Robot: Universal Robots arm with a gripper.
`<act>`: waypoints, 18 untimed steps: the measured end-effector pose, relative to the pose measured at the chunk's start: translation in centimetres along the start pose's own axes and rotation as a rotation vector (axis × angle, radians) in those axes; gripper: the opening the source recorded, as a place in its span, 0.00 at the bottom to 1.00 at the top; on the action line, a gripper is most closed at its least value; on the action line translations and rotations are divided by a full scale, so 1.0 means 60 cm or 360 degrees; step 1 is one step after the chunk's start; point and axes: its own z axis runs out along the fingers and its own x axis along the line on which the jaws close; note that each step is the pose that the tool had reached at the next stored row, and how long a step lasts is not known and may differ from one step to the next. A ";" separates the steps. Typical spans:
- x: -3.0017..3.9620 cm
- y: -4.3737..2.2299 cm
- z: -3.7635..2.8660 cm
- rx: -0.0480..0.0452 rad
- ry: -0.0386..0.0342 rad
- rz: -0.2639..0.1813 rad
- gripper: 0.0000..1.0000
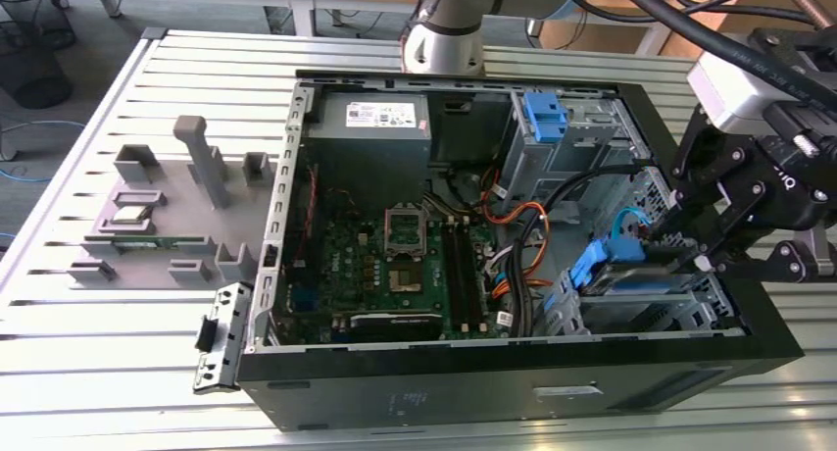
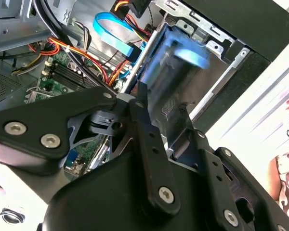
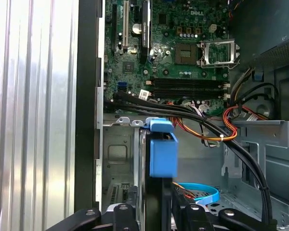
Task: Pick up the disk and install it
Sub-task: 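Insert the disk into the insertion slot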
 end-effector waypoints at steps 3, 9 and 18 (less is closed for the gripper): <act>0.000 0.000 0.000 0.0000 0.0000 0.0000 0.42; 0.000 0.000 0.006 0.0006 0.0000 -0.0001 0.42; 0.002 0.008 0.021 0.0034 0.0003 -0.0018 0.42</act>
